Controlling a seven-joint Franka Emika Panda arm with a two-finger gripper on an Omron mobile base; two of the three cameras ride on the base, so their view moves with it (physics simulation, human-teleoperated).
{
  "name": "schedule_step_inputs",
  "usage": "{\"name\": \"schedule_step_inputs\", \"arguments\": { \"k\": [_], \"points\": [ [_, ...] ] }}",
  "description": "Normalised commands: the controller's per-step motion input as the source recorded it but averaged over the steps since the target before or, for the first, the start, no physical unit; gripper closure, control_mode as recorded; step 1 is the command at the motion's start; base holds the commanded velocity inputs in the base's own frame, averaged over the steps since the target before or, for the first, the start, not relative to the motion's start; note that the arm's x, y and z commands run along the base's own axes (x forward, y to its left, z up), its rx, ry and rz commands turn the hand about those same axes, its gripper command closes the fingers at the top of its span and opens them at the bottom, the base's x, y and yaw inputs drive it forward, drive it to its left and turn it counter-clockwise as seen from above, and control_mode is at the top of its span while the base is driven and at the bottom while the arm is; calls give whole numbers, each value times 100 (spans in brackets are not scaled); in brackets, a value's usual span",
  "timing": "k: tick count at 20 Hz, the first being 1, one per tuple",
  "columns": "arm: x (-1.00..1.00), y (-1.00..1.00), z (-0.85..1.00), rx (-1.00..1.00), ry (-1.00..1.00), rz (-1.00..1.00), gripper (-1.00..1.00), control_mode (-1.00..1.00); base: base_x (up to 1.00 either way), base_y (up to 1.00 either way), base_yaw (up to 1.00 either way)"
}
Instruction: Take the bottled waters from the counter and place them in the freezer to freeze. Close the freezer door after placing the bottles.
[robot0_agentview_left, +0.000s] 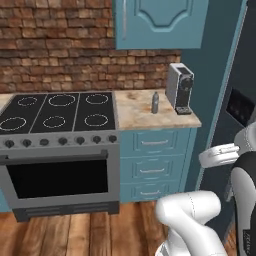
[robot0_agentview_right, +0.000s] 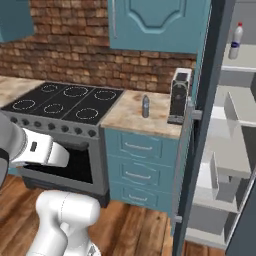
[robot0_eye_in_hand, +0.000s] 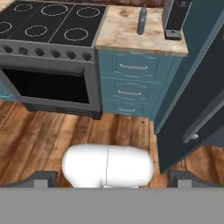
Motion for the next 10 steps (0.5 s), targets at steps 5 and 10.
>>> {"name": "schedule_step_inputs", "arguments": {
  "k": [5,10],
  "points": [
    [0,0,0,0,0,0,-100,100,38,80,-34],
    [0,0,0,0,0,0,-100,100,40,78,-34]
  ]
}}
